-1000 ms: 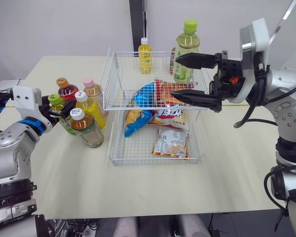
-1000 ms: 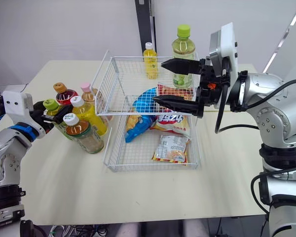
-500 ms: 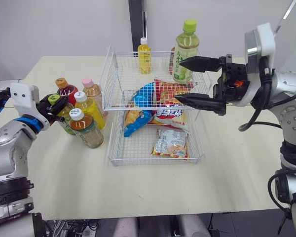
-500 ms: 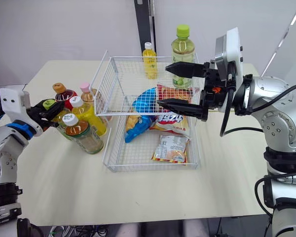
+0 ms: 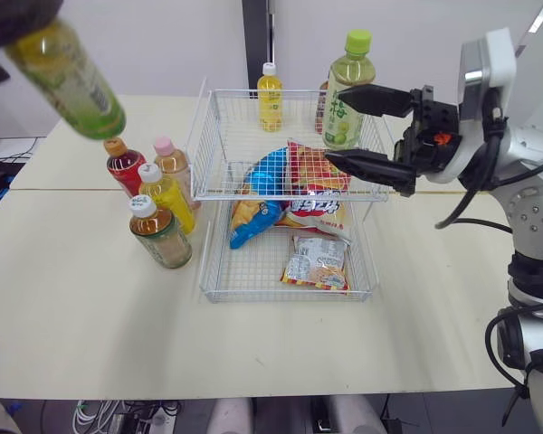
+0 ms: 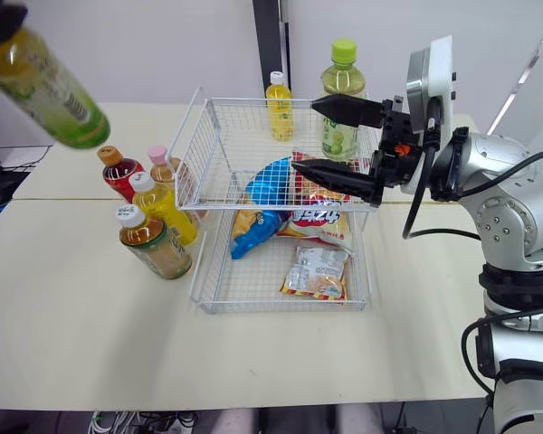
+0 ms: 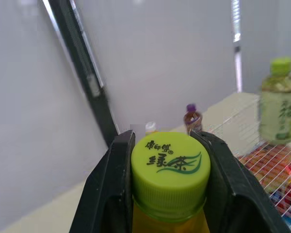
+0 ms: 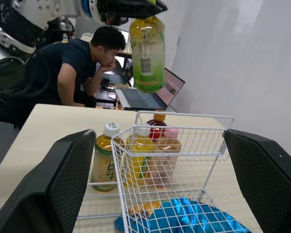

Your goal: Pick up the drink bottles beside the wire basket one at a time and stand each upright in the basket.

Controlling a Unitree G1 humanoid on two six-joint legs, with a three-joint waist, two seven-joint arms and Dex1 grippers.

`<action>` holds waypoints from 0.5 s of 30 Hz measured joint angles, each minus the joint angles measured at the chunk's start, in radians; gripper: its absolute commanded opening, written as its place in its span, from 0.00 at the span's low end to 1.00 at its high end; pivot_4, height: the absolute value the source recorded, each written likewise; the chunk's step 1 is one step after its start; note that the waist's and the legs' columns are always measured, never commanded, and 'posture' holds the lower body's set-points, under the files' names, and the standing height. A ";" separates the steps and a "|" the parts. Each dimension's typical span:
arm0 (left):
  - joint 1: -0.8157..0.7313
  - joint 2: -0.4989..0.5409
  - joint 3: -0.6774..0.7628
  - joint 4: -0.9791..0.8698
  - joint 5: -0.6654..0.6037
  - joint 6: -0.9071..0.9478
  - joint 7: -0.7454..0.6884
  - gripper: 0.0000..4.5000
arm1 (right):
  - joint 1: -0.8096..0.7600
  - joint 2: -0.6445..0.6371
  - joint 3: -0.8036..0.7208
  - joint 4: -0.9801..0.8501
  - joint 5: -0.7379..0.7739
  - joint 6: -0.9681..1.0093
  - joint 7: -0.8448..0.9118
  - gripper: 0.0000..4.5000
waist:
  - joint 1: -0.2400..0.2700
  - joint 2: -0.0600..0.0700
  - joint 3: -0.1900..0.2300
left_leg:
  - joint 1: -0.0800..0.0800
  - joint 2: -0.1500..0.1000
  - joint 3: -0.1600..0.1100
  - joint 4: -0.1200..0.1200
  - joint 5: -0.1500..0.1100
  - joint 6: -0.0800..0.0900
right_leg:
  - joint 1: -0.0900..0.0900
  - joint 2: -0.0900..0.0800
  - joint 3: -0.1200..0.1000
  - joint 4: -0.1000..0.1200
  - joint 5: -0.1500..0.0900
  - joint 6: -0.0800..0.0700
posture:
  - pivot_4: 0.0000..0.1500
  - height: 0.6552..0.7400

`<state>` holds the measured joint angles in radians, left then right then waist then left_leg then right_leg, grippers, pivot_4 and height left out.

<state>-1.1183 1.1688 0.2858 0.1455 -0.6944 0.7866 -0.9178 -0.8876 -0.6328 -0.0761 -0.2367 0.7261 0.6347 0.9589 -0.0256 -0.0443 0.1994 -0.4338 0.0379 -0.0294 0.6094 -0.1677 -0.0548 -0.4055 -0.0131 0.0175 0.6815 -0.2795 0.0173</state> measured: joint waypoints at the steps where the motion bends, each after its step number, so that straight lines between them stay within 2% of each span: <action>1: -0.055 -0.021 -0.036 0.038 0.012 0.001 -0.017 0.30 | 0.001 -0.001 -0.001 0.000 -0.001 -0.003 -0.001 1.00 | -0.001 0.000 0.000 | 0.000 0.001 0.000 0.000 0.000 0.000 | 0.000 0.001 0.000 0.001 -0.001 0.002 | 1.00 1.00; 5: -0.299 -0.145 -0.177 0.228 0.076 -0.006 -0.095 0.30 | 0.014 -0.005 -0.007 -0.020 -0.007 -0.010 -0.028 1.00 | 0.000 -0.001 0.001 | -0.002 0.005 0.000 0.001 0.000 0.000 | -0.001 0.006 0.000 0.000 -0.001 0.002 | 1.00 1.00; 9: -0.495 -0.261 -0.233 0.386 0.138 -0.058 -0.148 0.30 | 0.038 -0.014 -0.024 -0.064 -0.006 -0.005 -0.072 1.00 | -0.002 0.000 0.001 | -0.002 0.005 0.000 0.001 0.000 0.000 | -0.002 0.006 0.001 0.000 -0.001 0.001 | 1.00 1.00; 10: -0.527 -0.286 -0.241 0.419 0.156 -0.080 -0.160 0.30 | 0.046 -0.017 -0.026 -0.076 -0.005 0.000 -0.083 1.00 | -0.003 0.000 0.001 | -0.002 0.005 0.001 0.001 0.000 0.000 | -0.002 0.006 0.001 0.000 0.001 -0.003 | 1.00 1.00; 15: -0.580 -0.457 -0.278 0.594 0.248 -0.189 -0.182 0.30 | 0.092 -0.040 -0.056 -0.135 0.002 0.031 -0.142 1.00 | -0.004 0.003 0.003 | -0.002 0.005 0.001 0.001 0.000 0.000 | -0.002 0.006 0.001 0.001 0.001 -0.003 | 1.00 1.00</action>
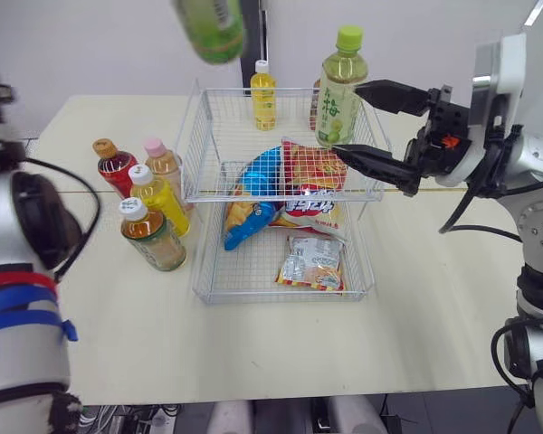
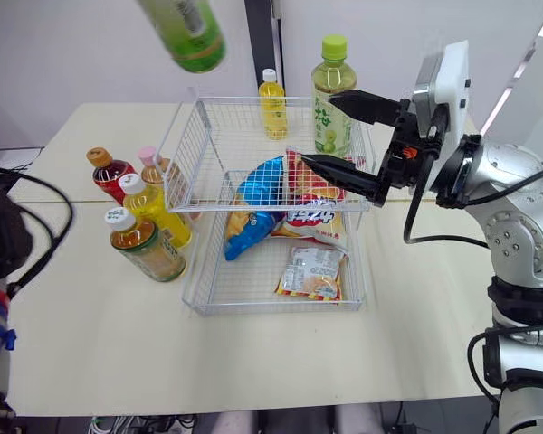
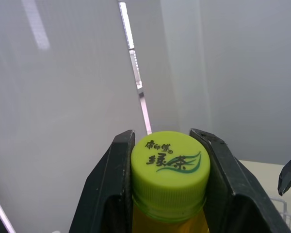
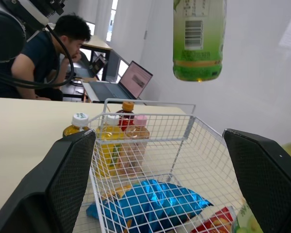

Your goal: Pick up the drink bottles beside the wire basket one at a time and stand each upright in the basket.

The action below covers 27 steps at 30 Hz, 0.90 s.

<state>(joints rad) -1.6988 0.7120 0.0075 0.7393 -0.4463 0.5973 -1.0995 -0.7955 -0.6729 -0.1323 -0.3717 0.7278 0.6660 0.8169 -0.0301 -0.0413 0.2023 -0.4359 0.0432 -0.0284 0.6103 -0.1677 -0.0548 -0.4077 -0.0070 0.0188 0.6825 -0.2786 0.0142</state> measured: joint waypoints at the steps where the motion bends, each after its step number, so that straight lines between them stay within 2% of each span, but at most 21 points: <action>1: 0.002 -0.028 -0.005 0.029 0.019 -0.016 0.000 0.30 | 0.004 -0.007 -0.004 -0.012 0.000 0.003 -0.011 1.00 | -0.002 0.000 0.000 | 0.000 0.000 0.001 0.000 0.000 0.000 | 0.000 0.000 0.001 0.000 0.000 0.000 | 1.00 1.00; 5: 0.037 -0.142 -0.019 0.114 0.086 -0.089 0.020 0.30 | 0.031 -0.030 -0.023 -0.054 0.001 0.019 -0.056 1.00 | -0.004 0.000 0.000 | 0.000 0.000 0.002 0.000 0.000 0.000 | -0.001 0.000 0.002 0.000 0.000 -0.001 | 1.00 1.00; 11: 0.077 -0.248 -0.026 0.241 0.163 -0.196 0.065 0.30 | 0.044 -0.051 -0.045 -0.096 0.022 0.050 -0.098 1.00 | -0.002 0.001 0.000 | -0.001 0.000 0.002 -0.001 0.000 0.000 | -0.002 0.000 0.003 0.000 0.001 -0.001 | 1.00 1.00; 15: 0.077 -0.284 -0.007 0.311 0.185 -0.256 0.095 0.30 | 0.064 -0.059 -0.047 -0.131 0.043 0.066 -0.120 1.00 | -0.002 0.001 0.000 | -0.001 0.000 0.002 -0.001 0.000 0.000 | -0.002 0.000 0.003 0.000 0.001 -0.001 | 1.00 1.00; 22: 0.076 -0.306 0.016 0.329 0.194 -0.280 0.085 0.30 | 0.072 -0.072 -0.067 -0.146 0.052 0.075 -0.143 1.00 | -0.002 0.001 0.000 | -0.001 0.000 0.002 0.000 0.000 0.000 | -0.002 0.000 0.003 0.000 0.001 -0.001 | 1.00 1.00; 24: 0.076 -0.309 0.023 0.331 0.197 -0.283 0.082 0.46 | 0.074 -0.072 -0.067 -0.151 0.059 0.075 -0.145 1.00 | -0.002 0.001 0.000 | -0.001 0.000 0.002 0.000 0.000 0.000 | -0.002 0.000 0.003 0.000 0.001 -0.001 | 1.00 1.00; 27: 0.074 -0.317 0.040 0.329 0.197 -0.288 0.065 0.63 | 0.078 -0.073 -0.067 -0.153 0.066 0.076 -0.145 1.00 | -0.002 0.001 0.000 | -0.001 0.000 0.002 0.000 0.000 0.000 | -0.002 0.000 0.003 0.000 0.001 -0.001 | 1.00 1.00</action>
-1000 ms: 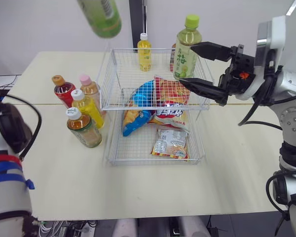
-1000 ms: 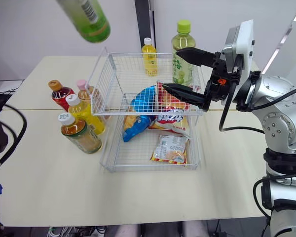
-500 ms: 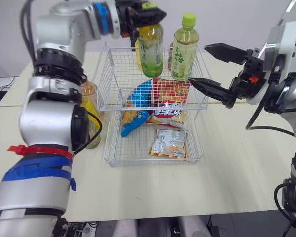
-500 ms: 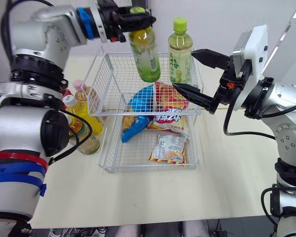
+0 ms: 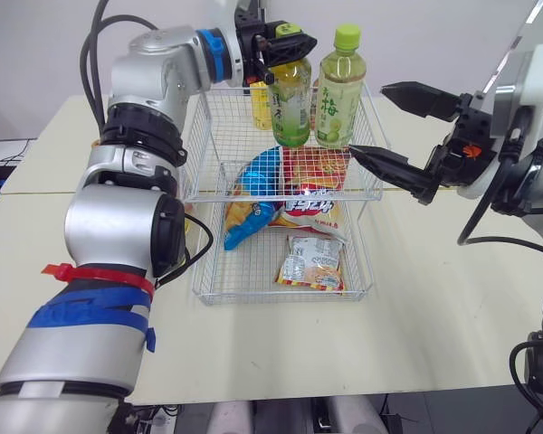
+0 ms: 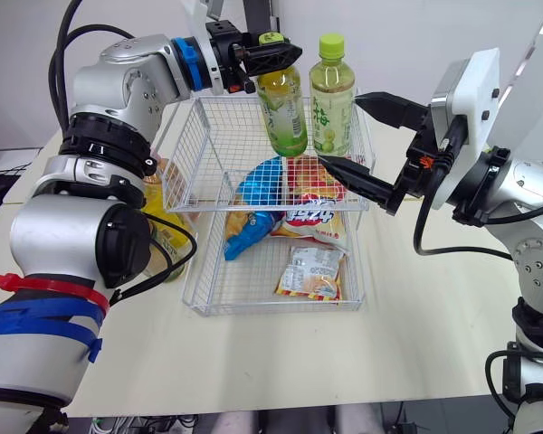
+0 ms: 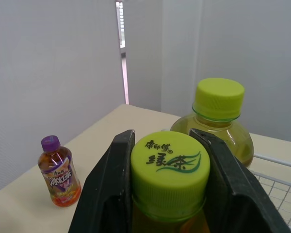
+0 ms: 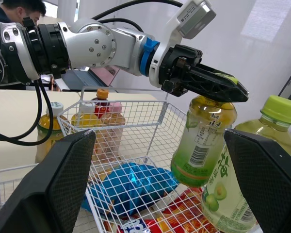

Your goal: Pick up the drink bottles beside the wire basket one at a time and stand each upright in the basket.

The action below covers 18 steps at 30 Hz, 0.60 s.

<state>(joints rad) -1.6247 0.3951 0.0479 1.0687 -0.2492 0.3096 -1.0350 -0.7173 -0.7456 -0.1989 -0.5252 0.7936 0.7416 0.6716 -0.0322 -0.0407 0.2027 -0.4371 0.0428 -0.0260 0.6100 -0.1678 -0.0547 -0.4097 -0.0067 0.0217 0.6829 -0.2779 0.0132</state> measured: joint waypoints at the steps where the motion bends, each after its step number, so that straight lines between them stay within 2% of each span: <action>1: 0.000 0.000 0.000 -0.003 0.000 0.000 -0.006 0.70 | 0.001 -0.001 0.000 0.000 0.004 0.000 0.000 1.00 | 0.000 0.000 0.000 | 0.000 0.000 0.000 0.000 0.000 0.000 | 0.000 0.000 0.000 0.000 0.000 0.000 | 1.00 1.00; 5: -0.001 0.014 0.012 -0.023 -0.002 0.015 -0.018 0.99 | 0.002 -0.001 0.000 0.000 0.008 0.000 0.003 1.00 | -0.002 0.000 0.000 | 0.000 0.000 0.000 0.000 0.000 0.000 | 0.000 0.000 0.000 0.001 0.000 0.000 | 1.00 1.00; 8: -0.002 0.057 0.035 -0.083 -0.013 0.054 -0.024 0.99 | 0.001 0.000 0.007 0.002 0.010 -0.003 0.008 1.00 | -0.004 0.000 0.000 | 0.001 0.000 0.000 0.000 0.000 0.000 | 0.000 0.000 0.000 0.002 0.000 0.000 | 1.00 1.00; 11: 0.038 0.133 0.061 -0.233 -0.033 0.139 -0.008 0.99 | -0.010 0.005 0.034 0.018 0.010 -0.013 0.031 1.00 | -0.010 0.000 0.000 | 0.002 0.001 0.000 0.000 0.000 0.000 | 0.000 0.001 0.001 0.002 0.000 0.000 | 1.00 1.00; 15: 0.180 0.259 0.143 -0.444 -0.072 0.263 0.062 0.99 | -0.046 0.018 0.066 0.074 0.009 -0.032 0.077 1.00 | -0.020 0.001 0.000 | 0.004 0.002 0.001 0.001 0.000 0.000 | 0.000 0.001 0.002 0.007 0.000 0.000 | 1.00 1.00; 18: 0.342 0.380 0.228 -0.590 -0.076 0.301 0.143 0.99 | -0.086 0.042 0.092 0.132 0.009 -0.050 0.129 1.00 | -0.028 0.001 -0.001 | 0.006 0.004 0.001 0.001 0.000 0.000 | 0.000 0.003 0.004 0.010 -0.001 -0.001 | 1.00 1.00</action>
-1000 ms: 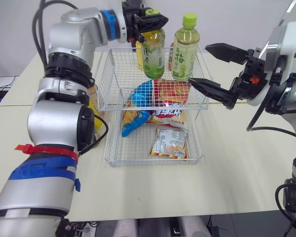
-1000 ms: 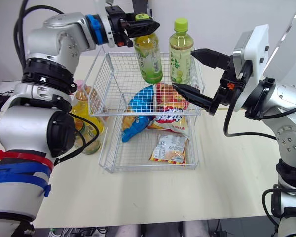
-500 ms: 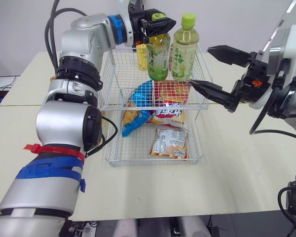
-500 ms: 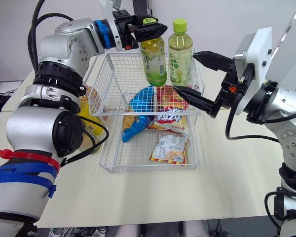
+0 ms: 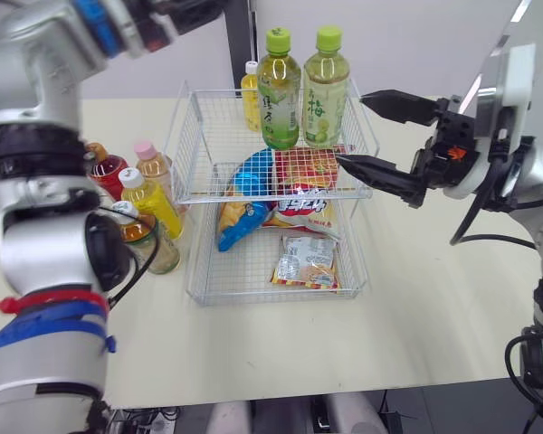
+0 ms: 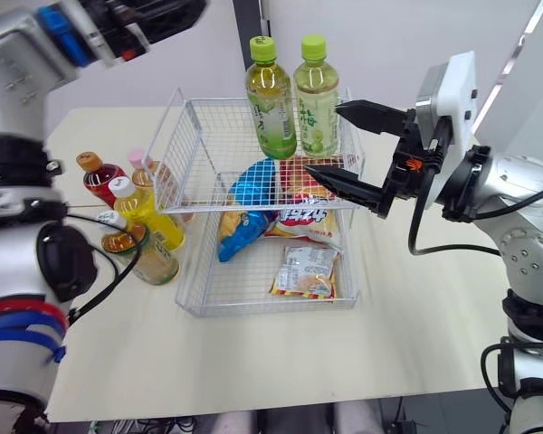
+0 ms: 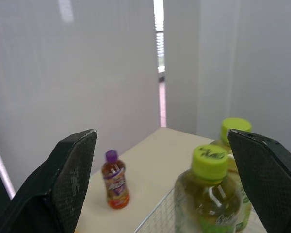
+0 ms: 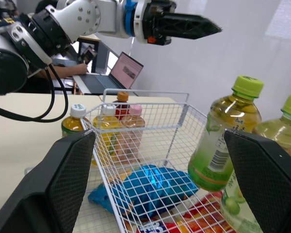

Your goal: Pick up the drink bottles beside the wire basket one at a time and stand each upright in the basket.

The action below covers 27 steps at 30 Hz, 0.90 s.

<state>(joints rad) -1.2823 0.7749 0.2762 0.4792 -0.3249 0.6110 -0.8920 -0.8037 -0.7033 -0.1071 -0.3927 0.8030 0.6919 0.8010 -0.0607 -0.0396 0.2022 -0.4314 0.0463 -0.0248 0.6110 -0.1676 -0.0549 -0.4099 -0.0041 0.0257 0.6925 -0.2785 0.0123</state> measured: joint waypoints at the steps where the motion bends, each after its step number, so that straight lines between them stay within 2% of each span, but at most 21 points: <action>1: 0.070 0.041 0.041 -0.057 -0.001 0.015 0.038 0.99 | -0.016 0.010 0.016 0.027 0.000 -0.006 0.022 1.00 | 0.001 0.000 0.000 | 0.000 0.000 0.000 0.000 0.000 0.000 | 0.000 0.000 -0.001 0.000 0.000 0.000 | 1.00 1.00; 4: 0.291 0.102 0.229 -0.226 -0.031 0.086 0.121 0.99 | -0.055 0.040 0.048 0.094 -0.009 -0.034 0.084 1.00 | 0.003 0.000 0.000 | 0.000 0.001 0.000 0.001 0.000 0.000 | -0.001 0.000 -0.001 0.001 -0.001 -0.001 | 1.00 1.00; 6: 0.519 0.128 0.398 -0.386 -0.056 0.140 0.143 0.99 | -0.088 0.068 0.081 0.142 -0.024 -0.053 0.132 1.00 | 0.003 0.000 0.000 | -0.001 0.001 0.000 0.001 0.000 0.000 | -0.001 -0.001 0.000 0.001 -0.001 -0.001 | 1.00 1.00; 8: 0.742 0.111 0.551 -0.514 -0.074 0.189 0.139 0.99 | -0.106 0.086 0.101 0.185 -0.036 -0.068 0.174 1.00 | 0.006 0.000 0.000 | -0.001 0.002 0.000 0.001 0.000 0.000 | -0.001 -0.002 0.000 0.001 -0.001 -0.002 | 1.00 1.00; 9: 0.886 0.066 0.656 -0.602 -0.098 0.219 0.134 0.99 | -0.118 0.098 0.114 0.206 -0.039 -0.077 0.204 1.00 | 0.007 0.000 -0.001 | 0.000 0.003 0.000 0.001 0.000 0.000 | 0.000 -0.004 0.000 0.001 -0.001 -0.002 | 1.00 1.00; 11: 1.050 -0.024 0.775 -0.700 -0.136 0.250 0.128 0.99 | -0.126 0.110 0.131 0.234 -0.050 -0.094 0.243 1.00 | 0.015 -0.002 -0.001 | 0.000 0.002 0.000 0.002 0.000 0.000 | 0.000 -0.006 0.000 0.002 -0.001 -0.002 | 1.00 1.00; 15: 1.347 -0.224 0.931 -0.855 -0.223 0.259 0.139 0.99 | -0.148 0.132 0.176 0.290 -0.085 -0.120 0.332 1.00 | 0.034 -0.005 -0.003 | 0.001 0.002 -0.002 0.002 0.000 0.000 | 0.005 -0.008 -0.004 -0.003 -0.001 -0.002 | 1.00 1.00; 19: 1.492 -0.337 0.986 -0.990 -0.351 0.282 0.181 0.99 | -0.161 0.148 0.185 0.323 -0.109 -0.140 0.384 1.00 | 0.041 -0.009 -0.007 | 0.001 0.002 0.000 0.005 0.000 0.000 | 0.007 -0.011 -0.008 -0.002 -0.001 -0.002 | 1.00 1.00; 24: 1.537 -0.339 0.986 -1.026 -0.453 0.270 0.249 0.99 | -0.161 0.159 0.186 0.331 -0.121 -0.151 0.398 1.00 | 0.038 -0.008 -0.008 | 0.001 0.001 0.001 0.005 0.000 0.000 | 0.006 -0.010 -0.008 -0.002 -0.001 -0.002 | 1.00 1.00; 27: 1.523 -0.296 0.947 -1.016 -0.474 0.253 0.286 0.99 | -0.159 0.157 0.181 0.330 -0.122 -0.151 0.397 1.00 | 0.035 -0.008 -0.008 | 0.001 0.001 0.001 0.005 0.000 0.000 | 0.006 -0.006 -0.008 -0.001 -0.001 -0.002 | 1.00 1.00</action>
<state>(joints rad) 0.2409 0.4790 1.2233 -0.5367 -0.7991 0.8639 -0.6064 -0.9629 -0.5465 0.0736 -0.0628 0.6815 0.5410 1.1980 -0.0255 -0.0477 0.1946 -0.4304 0.0471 -0.0241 0.6161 -0.1675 -0.0552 -0.4039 -0.0105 0.0180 0.6912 -0.2795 0.0099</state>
